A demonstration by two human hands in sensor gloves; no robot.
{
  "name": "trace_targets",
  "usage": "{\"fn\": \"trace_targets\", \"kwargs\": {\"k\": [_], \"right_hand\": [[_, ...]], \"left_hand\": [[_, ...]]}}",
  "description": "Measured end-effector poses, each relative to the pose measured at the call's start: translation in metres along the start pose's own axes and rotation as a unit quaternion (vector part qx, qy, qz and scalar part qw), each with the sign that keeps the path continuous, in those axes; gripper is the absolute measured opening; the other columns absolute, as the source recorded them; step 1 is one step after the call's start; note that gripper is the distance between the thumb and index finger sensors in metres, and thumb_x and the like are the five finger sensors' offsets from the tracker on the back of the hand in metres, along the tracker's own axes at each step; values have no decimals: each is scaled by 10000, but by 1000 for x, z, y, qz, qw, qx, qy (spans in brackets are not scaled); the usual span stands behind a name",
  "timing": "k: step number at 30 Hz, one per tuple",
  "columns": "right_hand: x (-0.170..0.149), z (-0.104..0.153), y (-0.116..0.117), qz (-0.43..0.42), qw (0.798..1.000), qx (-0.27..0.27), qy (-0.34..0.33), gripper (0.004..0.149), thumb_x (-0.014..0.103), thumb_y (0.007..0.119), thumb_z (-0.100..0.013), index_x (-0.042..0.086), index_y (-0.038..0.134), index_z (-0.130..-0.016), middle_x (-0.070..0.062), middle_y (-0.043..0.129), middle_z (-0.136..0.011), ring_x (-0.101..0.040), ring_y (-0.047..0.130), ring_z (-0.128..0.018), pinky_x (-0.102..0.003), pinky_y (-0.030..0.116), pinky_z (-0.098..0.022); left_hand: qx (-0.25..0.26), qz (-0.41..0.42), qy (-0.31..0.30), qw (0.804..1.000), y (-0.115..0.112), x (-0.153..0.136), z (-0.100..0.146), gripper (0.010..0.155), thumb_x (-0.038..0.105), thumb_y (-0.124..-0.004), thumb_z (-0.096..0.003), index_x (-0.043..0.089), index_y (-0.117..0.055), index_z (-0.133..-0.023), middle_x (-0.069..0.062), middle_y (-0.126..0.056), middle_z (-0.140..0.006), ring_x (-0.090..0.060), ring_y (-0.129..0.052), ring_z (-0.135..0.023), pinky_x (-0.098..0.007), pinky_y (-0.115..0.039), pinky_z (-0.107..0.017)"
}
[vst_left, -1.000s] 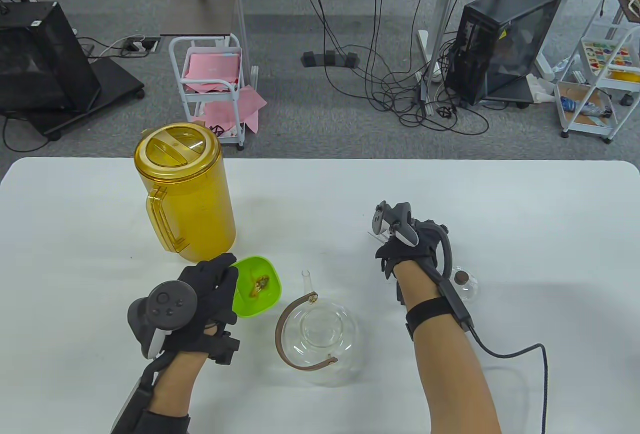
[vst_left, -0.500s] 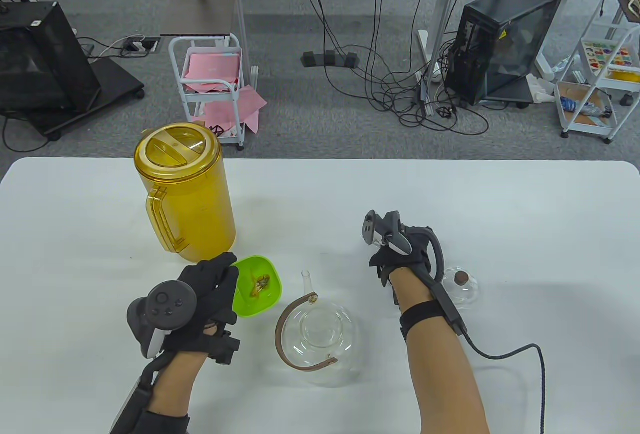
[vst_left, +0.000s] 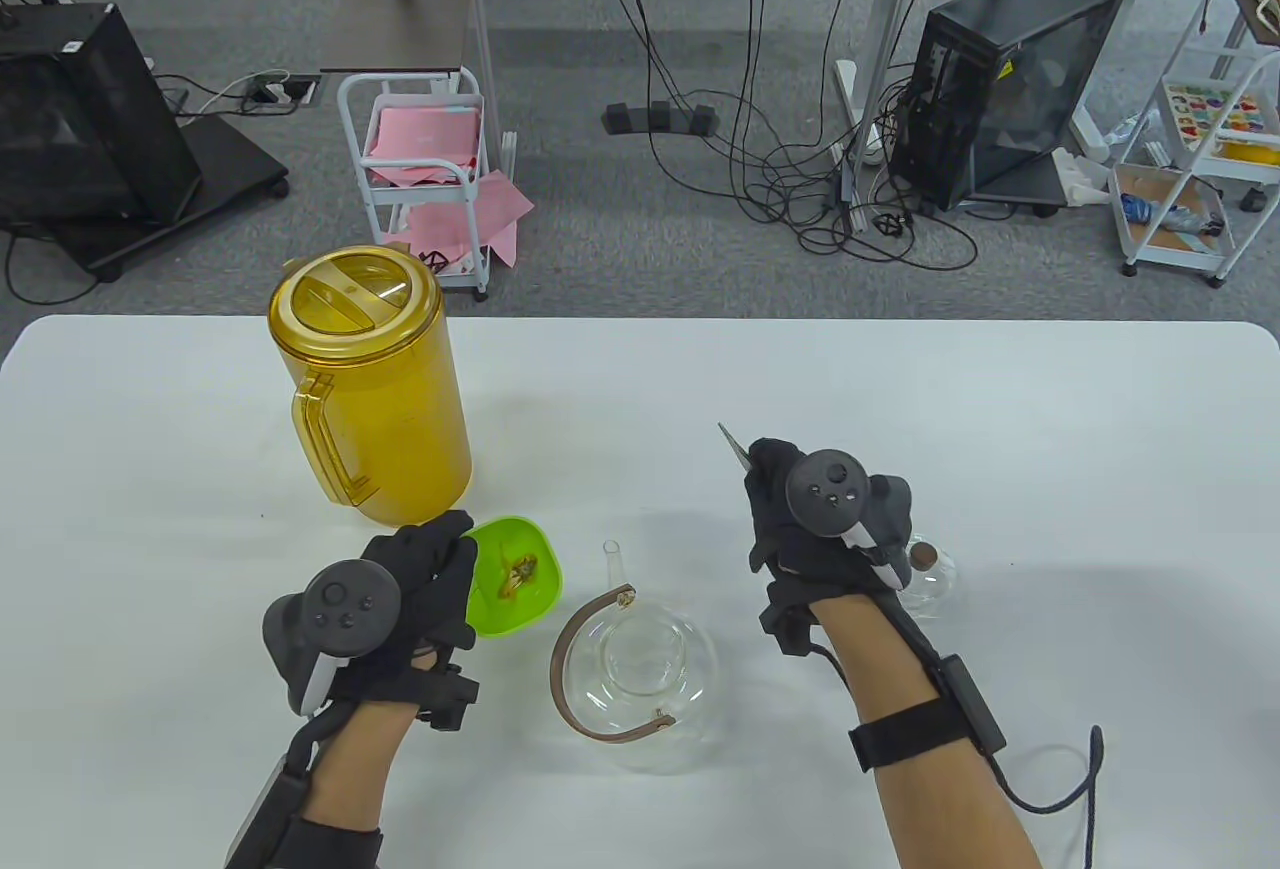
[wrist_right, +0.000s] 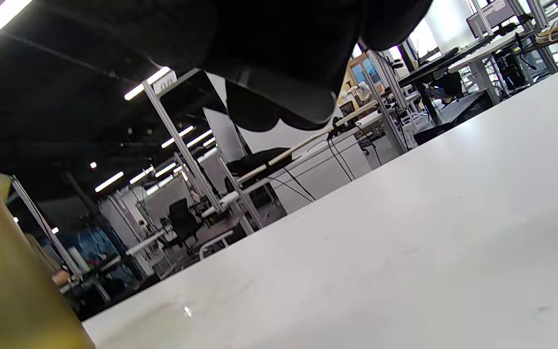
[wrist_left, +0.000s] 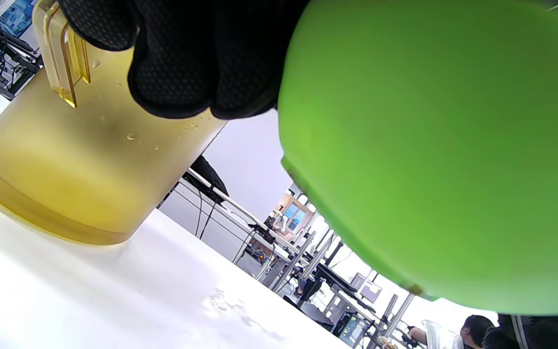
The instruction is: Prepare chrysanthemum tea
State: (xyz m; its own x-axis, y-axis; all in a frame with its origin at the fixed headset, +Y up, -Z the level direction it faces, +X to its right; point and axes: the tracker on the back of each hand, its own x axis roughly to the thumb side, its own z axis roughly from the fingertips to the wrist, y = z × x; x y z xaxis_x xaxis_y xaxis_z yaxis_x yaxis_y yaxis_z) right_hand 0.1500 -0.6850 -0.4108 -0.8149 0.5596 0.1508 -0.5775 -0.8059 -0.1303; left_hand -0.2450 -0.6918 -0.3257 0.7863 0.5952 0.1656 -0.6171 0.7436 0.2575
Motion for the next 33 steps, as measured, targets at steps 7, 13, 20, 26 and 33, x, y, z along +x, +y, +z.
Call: {"fn": "trace_targets", "kwargs": {"k": [7,13,20,26,33], "right_hand": [[2,8,-17,-54,998,-14,-31,474,377,613,-577,233,538,-1022,-16,770,-873,-274,857,-875,-660,467,-764],[37,24,-39,-43,993,-23,-110,492,395,630,-577,227,561,-1034,-17,789,-848,-293,836,-879,-672,485,-745],[117,71,-41,91,962,0,-256,489,424,729,-579,259,697,-1038,-2,859,-832,-300,834,-913,-680,491,-740],[152,98,-7,260,917,-7,-302,488,441,773,-566,295,734,-1031,18,862,-847,-296,814,-948,-680,487,-746],[154,102,23,318,897,11,-306,494,435,787,-564,288,736,-1033,12,850,-863,-299,806,-954,-684,479,-747]], "left_hand": [[-7,-4,2,1000,-4,2,0,435,405,-803,-572,201,-831,-955,-53,-986,-690,-375,-895,-707,-679,-561,-703],[-4,-3,-8,1000,-3,8,2,437,412,-804,-572,200,-834,-952,-54,-986,-685,-376,-896,-702,-679,-560,-703],[8,-21,-24,999,-1,20,6,438,410,-803,-573,191,-836,-950,-56,-987,-674,-377,-897,-695,-680,-557,-703],[9,-27,-33,999,-1,24,7,437,413,-803,-572,190,-839,-946,-56,-989,-668,-376,-898,-691,-683,-553,-704],[6,-27,-45,999,-3,28,9,438,415,-803,-572,185,-841,-943,-58,-987,-664,-377,-898,-687,-684,-551,-704]]}}
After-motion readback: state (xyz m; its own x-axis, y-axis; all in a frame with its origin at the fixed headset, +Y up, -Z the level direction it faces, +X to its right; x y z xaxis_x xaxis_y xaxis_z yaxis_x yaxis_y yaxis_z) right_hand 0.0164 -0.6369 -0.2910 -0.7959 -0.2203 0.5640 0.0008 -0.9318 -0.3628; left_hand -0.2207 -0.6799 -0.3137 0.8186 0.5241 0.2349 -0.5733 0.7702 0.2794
